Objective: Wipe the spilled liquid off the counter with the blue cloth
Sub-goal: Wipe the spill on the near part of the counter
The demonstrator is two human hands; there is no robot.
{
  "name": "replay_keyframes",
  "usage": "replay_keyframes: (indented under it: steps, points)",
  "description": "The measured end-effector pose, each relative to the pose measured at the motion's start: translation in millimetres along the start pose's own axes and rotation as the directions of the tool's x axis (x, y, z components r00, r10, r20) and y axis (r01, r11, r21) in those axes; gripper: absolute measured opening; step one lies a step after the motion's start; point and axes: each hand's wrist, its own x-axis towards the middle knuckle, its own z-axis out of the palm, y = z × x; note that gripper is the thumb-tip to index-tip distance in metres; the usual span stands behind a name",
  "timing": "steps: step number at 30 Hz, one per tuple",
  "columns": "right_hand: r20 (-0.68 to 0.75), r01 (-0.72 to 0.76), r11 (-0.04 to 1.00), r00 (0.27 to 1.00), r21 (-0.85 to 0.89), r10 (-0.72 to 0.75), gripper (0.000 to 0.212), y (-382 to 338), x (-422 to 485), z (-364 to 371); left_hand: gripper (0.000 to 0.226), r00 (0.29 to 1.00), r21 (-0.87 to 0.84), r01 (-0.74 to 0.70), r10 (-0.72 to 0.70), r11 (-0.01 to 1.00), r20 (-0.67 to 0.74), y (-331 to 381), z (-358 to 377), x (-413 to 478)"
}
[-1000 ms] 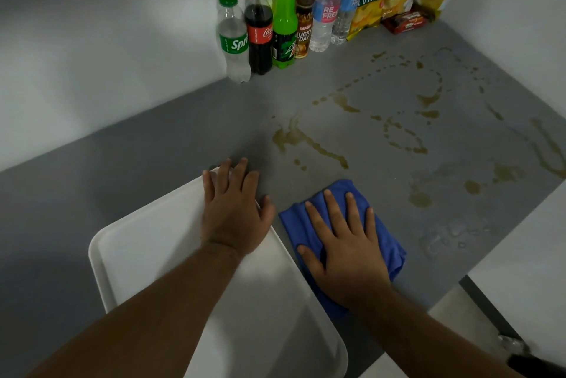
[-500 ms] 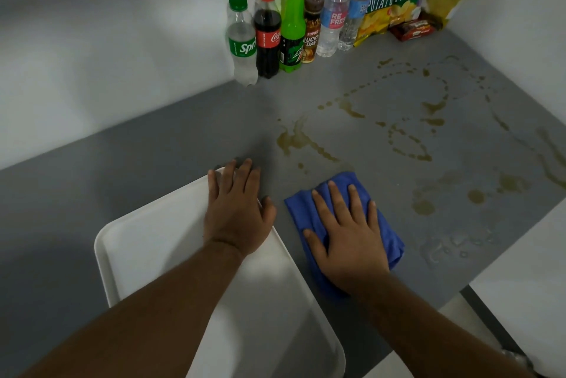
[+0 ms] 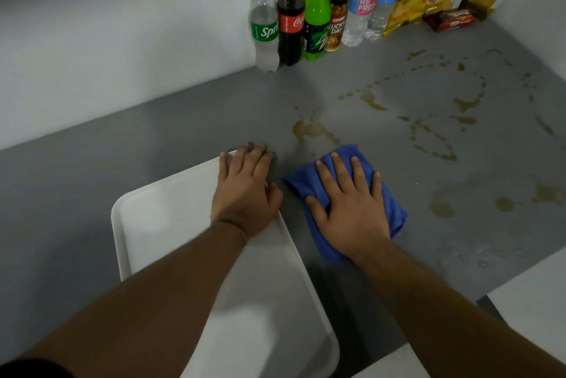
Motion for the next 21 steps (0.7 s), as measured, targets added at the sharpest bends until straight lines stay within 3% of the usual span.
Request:
replay_keyframes:
  steps: [5, 10, 15, 18, 21]
  points:
    - [0.028, 0.041, 0.999, 0.999, -0.002, -0.041, 0.075, -17, -27, 11, 0.062, 1.0, -0.004, 0.003, -0.003, 1.0, -0.029, -1, 3, -1]
    - [0.057, 0.136, 0.991, 0.989, -0.011, -0.135, 0.074, -25, 8, 4, 0.058, 1.0, -0.014, -0.003, 0.003, 1.0, -0.023, -2, 2, -2]
    - [0.012, 0.031, 0.999, 0.999, 0.011, -0.031, 0.071, -18, 22, -3, 0.052, 0.993, -0.076, -0.05, 0.041, 0.996, -0.107, -15, -6, 24]
    - [0.006, -0.054, 0.999, 0.999, 0.005, 0.053, 0.072, -19, 7, 0, 0.057, 0.998, -0.072, -0.011, 0.006, 0.997, -0.058, -31, -16, 55]
    - [0.037, -0.007, 1.0, 0.999, -0.002, 0.007, 0.073, -31, -3, 5, 0.055, 0.999, -0.066, 0.009, -0.007, 0.998, 0.042, -45, -15, 80]
